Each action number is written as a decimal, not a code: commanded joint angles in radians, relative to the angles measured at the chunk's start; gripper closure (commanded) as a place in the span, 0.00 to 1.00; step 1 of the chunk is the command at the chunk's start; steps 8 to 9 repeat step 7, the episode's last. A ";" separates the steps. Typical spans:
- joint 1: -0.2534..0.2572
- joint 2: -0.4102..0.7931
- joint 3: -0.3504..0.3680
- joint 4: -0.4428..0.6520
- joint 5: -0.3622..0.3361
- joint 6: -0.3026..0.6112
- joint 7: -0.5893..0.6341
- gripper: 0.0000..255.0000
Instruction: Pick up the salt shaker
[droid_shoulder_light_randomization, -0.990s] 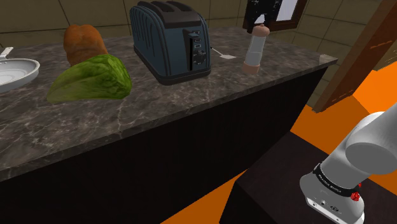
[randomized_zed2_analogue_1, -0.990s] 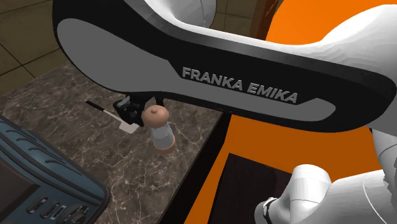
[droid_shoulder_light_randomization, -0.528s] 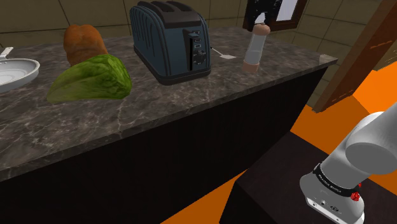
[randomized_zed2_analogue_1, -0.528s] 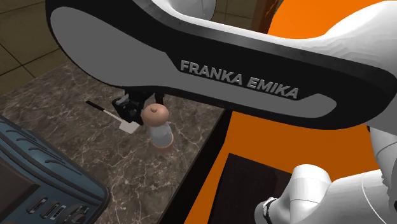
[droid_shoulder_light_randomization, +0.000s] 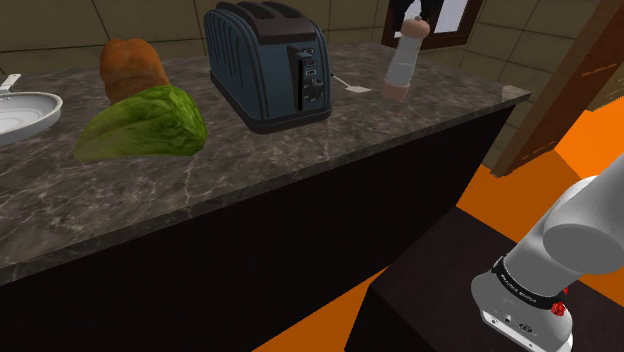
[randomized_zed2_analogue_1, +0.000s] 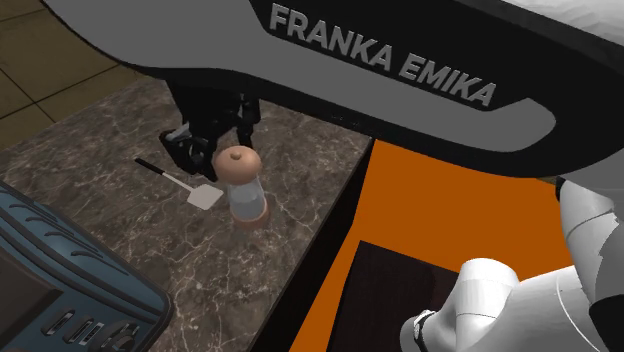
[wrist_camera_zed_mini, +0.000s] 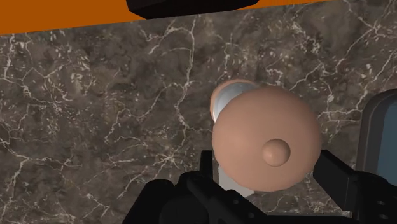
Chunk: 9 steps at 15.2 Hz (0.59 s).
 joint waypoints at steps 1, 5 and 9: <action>0.000 0.015 0.000 0.049 0.000 -0.034 -0.001 1.00; 0.000 0.057 -0.001 0.159 0.001 -0.102 -0.001 1.00; 0.000 0.059 -0.001 0.164 0.002 -0.105 -0.002 1.00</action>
